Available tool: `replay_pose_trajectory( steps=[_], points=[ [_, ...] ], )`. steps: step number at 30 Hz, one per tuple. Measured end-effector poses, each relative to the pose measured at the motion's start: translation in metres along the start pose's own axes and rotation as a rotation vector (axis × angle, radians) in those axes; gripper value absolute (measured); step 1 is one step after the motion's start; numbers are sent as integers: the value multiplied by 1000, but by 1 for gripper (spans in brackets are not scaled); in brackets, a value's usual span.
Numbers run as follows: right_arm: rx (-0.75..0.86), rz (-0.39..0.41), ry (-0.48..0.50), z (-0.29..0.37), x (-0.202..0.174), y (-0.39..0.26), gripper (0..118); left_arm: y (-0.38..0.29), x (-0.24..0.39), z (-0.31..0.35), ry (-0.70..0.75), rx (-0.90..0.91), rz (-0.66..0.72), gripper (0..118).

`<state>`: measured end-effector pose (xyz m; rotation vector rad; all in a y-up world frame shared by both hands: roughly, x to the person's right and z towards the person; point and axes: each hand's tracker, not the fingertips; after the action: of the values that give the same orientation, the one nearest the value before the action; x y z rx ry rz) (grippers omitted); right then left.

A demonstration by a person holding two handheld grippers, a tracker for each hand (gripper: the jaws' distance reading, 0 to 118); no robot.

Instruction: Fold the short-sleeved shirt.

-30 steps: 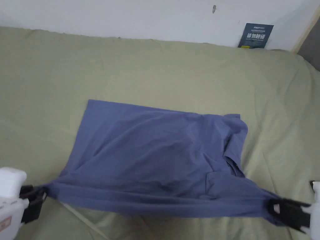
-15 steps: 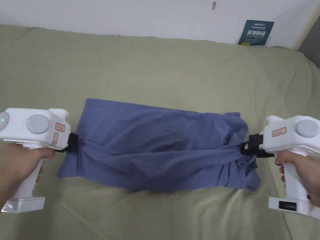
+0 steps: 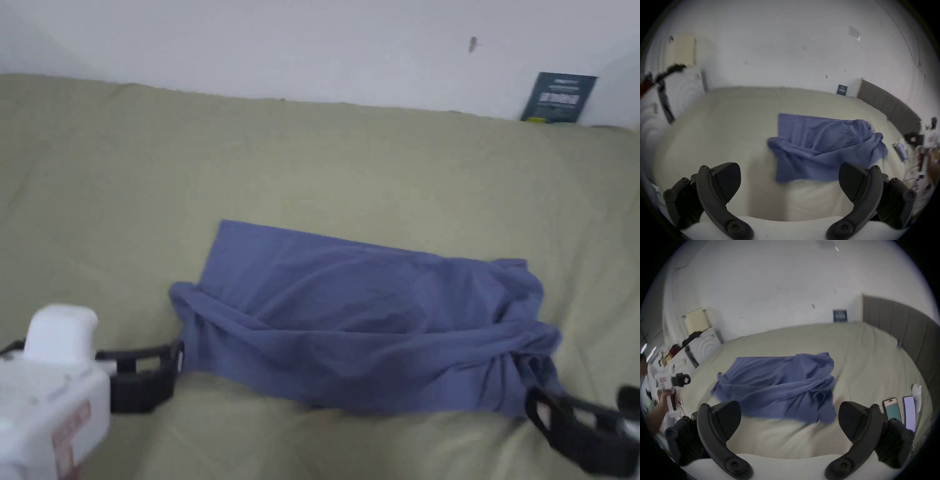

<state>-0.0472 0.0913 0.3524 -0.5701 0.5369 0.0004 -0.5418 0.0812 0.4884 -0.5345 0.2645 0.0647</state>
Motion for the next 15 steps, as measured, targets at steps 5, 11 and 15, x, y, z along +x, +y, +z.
replay_pose_trajectory(
  steps=[5, 11, 15],
  points=[
    [14, -65, -19, 42, -37, -45, 69, -44, 5, 34, 7, -20, 38, 57],
    [-1, -81, -93, 50, -40, -63, 0, -50, -10, -14, -10, -127, 103, 3],
    [1, -84, -91, 50, -41, -55, 0, -40, -18, -63, -44, -179, 86, 3]
  ],
)
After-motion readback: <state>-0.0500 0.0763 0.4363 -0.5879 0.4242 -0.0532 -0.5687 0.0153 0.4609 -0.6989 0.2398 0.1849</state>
